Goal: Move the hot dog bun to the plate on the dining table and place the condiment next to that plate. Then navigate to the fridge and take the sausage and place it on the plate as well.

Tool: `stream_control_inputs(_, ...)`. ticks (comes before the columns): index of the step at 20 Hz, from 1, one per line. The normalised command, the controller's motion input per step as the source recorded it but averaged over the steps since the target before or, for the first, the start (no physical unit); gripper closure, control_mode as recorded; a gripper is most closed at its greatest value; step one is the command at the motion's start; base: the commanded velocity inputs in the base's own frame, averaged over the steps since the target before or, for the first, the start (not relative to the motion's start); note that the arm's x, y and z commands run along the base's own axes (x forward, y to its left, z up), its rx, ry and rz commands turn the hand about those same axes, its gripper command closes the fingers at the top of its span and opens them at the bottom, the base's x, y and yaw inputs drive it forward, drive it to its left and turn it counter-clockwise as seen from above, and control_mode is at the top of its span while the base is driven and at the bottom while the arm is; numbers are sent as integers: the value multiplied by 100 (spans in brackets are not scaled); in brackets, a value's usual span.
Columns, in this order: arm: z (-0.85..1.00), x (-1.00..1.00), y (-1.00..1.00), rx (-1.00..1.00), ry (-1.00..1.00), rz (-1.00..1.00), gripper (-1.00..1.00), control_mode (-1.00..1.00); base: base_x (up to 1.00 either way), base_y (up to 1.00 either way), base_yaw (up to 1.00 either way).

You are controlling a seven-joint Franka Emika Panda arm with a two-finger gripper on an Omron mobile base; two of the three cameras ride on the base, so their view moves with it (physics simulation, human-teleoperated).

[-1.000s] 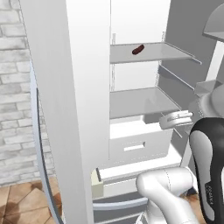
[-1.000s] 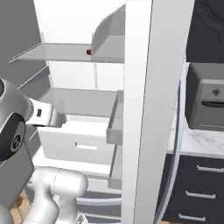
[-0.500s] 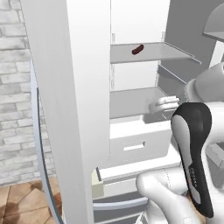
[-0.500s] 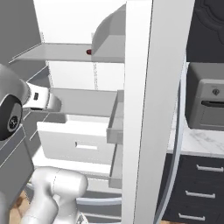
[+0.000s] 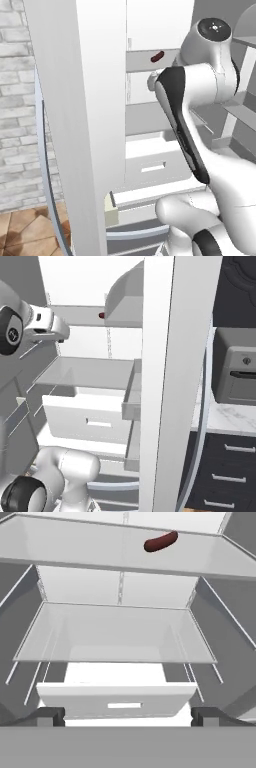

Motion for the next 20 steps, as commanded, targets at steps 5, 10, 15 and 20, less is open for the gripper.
stream_control_inputs(5, 3, 81, -9, -1, -1, 0, -100, -100, 0, 0, 0)
stream_control_inputs(10, 0, 82, -20, 0, -11, -6, -100, -100, 0, 0, 0)
stream_control_inputs(15, 0, 86, -12, 0, -15, -13, -100, -100, 0, 0, 0)
stream_control_inputs(20, 0, 85, -1, 0, -5, -22, -100, -100, 0, 0, 0)
